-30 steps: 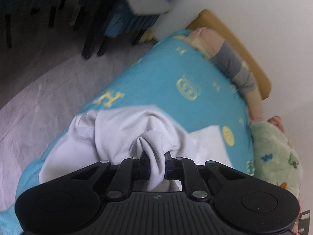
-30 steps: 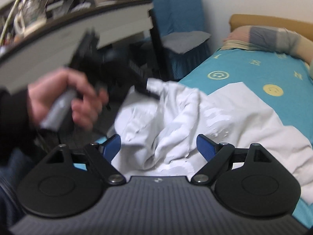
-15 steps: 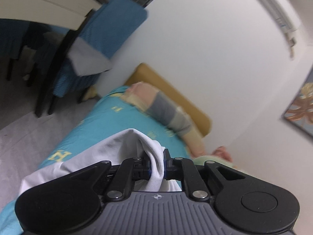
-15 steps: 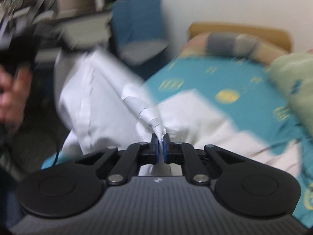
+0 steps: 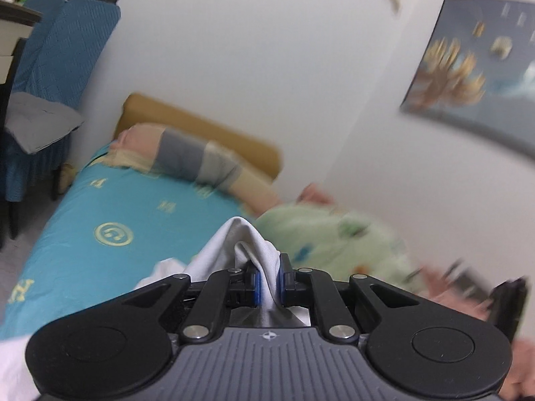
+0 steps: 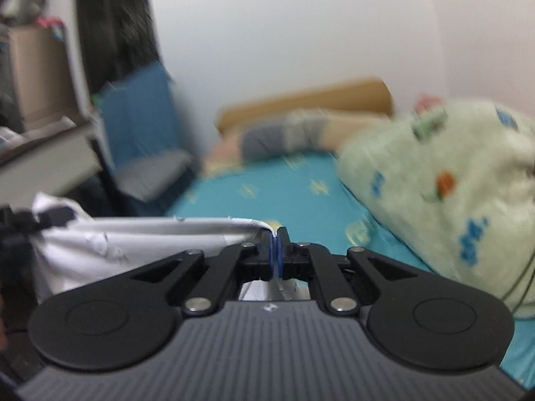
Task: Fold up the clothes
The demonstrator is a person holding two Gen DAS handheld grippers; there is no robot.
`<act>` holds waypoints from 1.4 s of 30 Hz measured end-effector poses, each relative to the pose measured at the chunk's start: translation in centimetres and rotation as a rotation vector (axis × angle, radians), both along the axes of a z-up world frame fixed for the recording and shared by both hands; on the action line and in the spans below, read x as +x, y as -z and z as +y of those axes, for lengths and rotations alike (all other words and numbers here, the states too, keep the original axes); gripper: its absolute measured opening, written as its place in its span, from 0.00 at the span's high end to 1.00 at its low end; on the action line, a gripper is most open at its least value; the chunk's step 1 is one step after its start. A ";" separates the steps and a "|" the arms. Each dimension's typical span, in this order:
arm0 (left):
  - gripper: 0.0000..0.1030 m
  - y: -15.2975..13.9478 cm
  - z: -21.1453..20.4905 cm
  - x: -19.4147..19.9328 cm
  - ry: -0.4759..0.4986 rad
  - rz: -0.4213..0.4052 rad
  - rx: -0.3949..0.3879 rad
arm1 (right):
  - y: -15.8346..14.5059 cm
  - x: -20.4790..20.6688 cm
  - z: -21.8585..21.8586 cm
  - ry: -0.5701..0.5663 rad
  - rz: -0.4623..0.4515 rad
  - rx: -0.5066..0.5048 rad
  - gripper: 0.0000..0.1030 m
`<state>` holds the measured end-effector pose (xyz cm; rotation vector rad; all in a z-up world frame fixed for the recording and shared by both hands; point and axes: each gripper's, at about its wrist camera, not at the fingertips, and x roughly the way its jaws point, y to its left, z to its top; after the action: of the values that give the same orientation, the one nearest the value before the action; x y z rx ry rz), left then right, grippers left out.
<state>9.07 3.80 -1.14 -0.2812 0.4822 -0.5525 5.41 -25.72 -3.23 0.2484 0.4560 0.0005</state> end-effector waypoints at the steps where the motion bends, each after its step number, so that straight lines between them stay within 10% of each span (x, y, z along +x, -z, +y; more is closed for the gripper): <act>1: 0.89 1.1 -0.7 1.4 -0.008 0.016 0.043 | 1.2 1.3 -0.4 0.016 0.046 0.020 0.93; 4: 0.86 4.7 -1.9 5.1 -0.019 0.070 0.142 | 5.0 4.3 -1.1 0.080 0.179 0.106 0.80; 6: 0.74 6.6 -1.7 7.1 -0.020 0.141 0.156 | 6.6 5.0 -1.0 0.112 0.232 0.110 0.41; 8: 0.51 7.1 -1.3 7.7 -0.027 0.170 0.153 | 7.5 5.1 -0.8 0.131 0.257 0.105 0.24; 13: 0.17 4.7 0.9 7.3 -0.069 0.130 0.108 | 4.4 2.7 -0.7 0.205 0.073 0.079 0.25; 17: 0.16 2.1 2.5 4.9 -0.114 0.092 0.131 | 2.3 -0.1 1.4 0.207 -0.061 -0.023 0.22; 25: 0.15 2.7 0.8 2.5 -0.058 0.049 0.450 | 5.7 0.8 12.1 -0.309 0.127 -0.170 0.26; 30: 0.15 5.3 -1.5 2.1 0.016 -0.010 0.631 | 6.4 2.0 11.7 -0.217 0.138 -0.187 0.87; 42: 0.10 7.7 -6.0 1.1 -0.002 -0.298 0.681 | 1.7 -1.7 5.0 -0.056 -0.058 0.067 0.94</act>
<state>10.17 -2.23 -8.88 0.4460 0.3550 -0.3912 3.76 -20.68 -4.94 0.3002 0.4053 0.0778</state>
